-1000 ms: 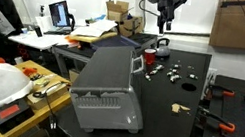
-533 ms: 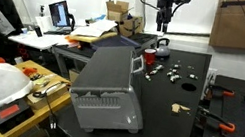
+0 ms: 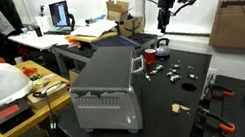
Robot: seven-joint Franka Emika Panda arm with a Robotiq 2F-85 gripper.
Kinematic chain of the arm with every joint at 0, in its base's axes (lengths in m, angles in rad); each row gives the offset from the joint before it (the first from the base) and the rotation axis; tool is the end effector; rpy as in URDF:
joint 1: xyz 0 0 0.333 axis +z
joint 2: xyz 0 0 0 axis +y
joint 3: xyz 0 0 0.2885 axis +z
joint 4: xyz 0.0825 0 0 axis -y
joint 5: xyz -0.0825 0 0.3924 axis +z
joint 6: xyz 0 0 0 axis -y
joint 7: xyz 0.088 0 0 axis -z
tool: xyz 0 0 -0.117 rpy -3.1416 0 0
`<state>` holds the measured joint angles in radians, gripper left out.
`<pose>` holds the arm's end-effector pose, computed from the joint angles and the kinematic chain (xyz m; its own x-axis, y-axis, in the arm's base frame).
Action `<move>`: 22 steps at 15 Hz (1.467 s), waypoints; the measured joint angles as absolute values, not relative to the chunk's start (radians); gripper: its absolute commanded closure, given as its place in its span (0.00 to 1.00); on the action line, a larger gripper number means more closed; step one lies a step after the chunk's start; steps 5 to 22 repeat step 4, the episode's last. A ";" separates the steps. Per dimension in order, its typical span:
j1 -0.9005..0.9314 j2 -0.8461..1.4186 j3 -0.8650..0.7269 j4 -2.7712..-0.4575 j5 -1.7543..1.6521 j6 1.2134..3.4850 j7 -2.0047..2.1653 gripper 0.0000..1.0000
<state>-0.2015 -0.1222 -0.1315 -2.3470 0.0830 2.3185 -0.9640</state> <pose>0.4799 -0.1634 0.3475 0.8310 0.5435 0.1183 0.5444 -0.8384 0.0272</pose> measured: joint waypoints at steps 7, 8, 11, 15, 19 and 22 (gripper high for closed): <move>-0.201 -0.120 -0.140 -2.352 0.082 2.323 -0.929 0.00; -0.201 -0.120 -0.140 -2.352 0.082 2.323 -0.929 0.00; -0.201 -0.120 -0.140 -2.352 0.082 2.323 -0.929 0.00; -0.201 -0.120 -0.140 -2.352 0.082 2.323 -0.929 0.00; -0.201 -0.120 -0.140 -2.352 0.082 2.323 -0.929 0.00; -0.201 -0.120 -0.140 -2.352 0.082 2.323 -0.929 0.00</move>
